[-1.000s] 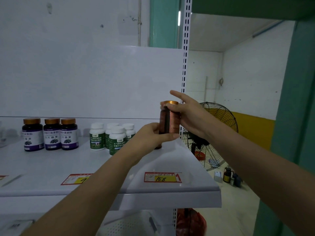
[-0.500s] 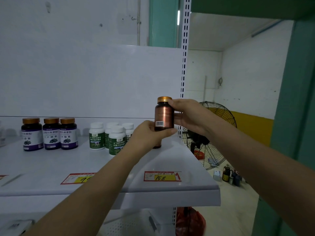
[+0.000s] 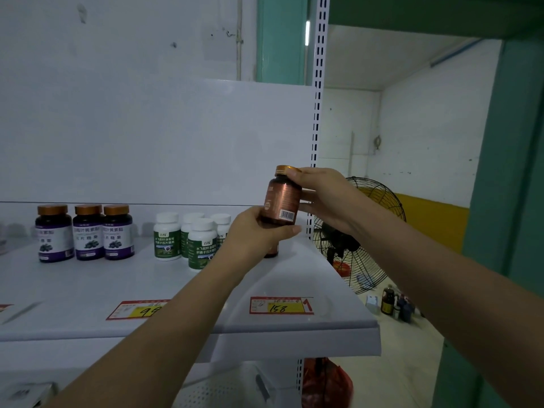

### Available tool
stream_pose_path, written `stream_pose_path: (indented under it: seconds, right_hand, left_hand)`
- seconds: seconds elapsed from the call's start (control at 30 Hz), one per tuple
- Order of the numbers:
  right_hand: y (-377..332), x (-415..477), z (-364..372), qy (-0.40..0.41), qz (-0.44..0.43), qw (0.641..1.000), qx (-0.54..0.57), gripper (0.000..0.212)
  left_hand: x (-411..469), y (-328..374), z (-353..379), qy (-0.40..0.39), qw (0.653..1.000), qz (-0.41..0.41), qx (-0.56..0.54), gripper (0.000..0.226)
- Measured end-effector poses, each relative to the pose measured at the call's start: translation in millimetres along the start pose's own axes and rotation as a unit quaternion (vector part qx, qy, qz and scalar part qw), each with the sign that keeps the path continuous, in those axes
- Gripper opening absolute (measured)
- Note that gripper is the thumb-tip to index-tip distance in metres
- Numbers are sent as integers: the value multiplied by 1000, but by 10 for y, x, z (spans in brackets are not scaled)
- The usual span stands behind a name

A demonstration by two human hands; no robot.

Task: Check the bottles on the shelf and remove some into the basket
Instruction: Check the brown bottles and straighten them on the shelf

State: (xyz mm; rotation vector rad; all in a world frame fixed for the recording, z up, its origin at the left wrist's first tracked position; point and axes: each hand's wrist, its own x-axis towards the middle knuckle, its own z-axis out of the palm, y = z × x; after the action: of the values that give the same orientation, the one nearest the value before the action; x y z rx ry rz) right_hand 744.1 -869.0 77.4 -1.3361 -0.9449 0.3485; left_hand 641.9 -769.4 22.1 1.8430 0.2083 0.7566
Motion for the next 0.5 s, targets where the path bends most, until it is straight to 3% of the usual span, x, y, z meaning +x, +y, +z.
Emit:
stream_pose_path:
  seconds: [0.17, 0.33, 0.4, 0.5]
  right_hand:
    - [-33, 3, 38, 18, 1, 997, -69, 34]
    - [-6, -8, 56, 46, -27, 998, -20, 44]
    - [3, -43, 53, 62, -65, 995, -33, 48]
    - [-54, -173, 57, 86, -171, 976, -104, 37]
  left_hand:
    - [19, -31, 8, 19, 1000, 6, 10, 48]
    - [36, -92, -31, -8, 1000, 22, -11, 43]
    - [53, -86, -37, 0, 999, 47, -17, 44]
    - [131, -3, -50, 16, 994, 102, -22, 47]
